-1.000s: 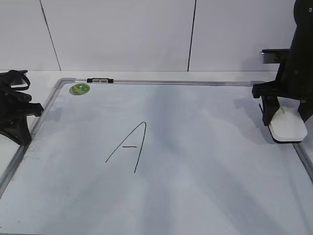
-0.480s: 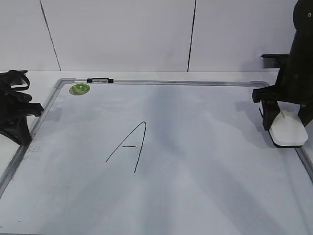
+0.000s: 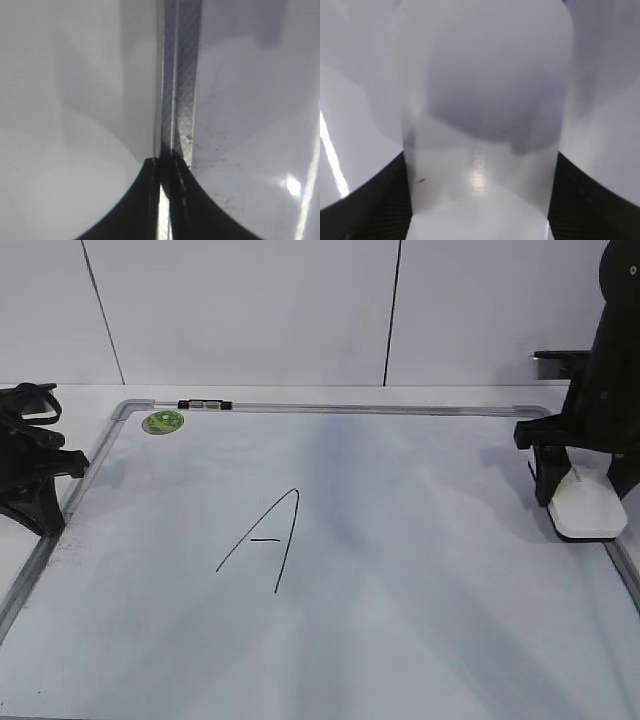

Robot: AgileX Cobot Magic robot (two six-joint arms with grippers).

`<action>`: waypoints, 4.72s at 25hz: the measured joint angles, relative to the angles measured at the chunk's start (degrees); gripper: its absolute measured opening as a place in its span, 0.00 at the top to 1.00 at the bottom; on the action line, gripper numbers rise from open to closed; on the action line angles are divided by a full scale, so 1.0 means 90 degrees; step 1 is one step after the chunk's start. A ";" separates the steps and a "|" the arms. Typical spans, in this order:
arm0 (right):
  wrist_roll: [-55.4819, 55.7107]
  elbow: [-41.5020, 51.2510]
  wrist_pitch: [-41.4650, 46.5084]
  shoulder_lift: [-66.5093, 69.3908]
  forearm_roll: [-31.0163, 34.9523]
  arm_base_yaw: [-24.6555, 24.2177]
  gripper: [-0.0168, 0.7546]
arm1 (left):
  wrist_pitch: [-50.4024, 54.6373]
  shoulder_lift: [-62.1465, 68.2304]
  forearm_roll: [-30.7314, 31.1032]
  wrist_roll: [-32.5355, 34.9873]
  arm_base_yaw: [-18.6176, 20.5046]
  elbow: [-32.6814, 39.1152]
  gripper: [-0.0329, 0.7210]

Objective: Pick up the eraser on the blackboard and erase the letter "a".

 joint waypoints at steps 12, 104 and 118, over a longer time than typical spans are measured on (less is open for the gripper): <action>0.0147 0.0004 0.0000 0.0014 0.0090 0.0000 0.25 | 0.0000 0.0000 -0.0019 0.0000 0.0000 0.0000 0.95; -0.0651 -0.0452 -0.0024 0.0207 0.0567 -0.0514 0.20 | -0.0225 0.0000 -0.0043 0.0011 0.0000 0.0000 0.94; -0.0605 -0.0604 0.0004 -0.0726 0.0824 -0.0527 0.21 | -0.0237 0.0000 -0.0043 0.0011 0.0000 0.0000 0.94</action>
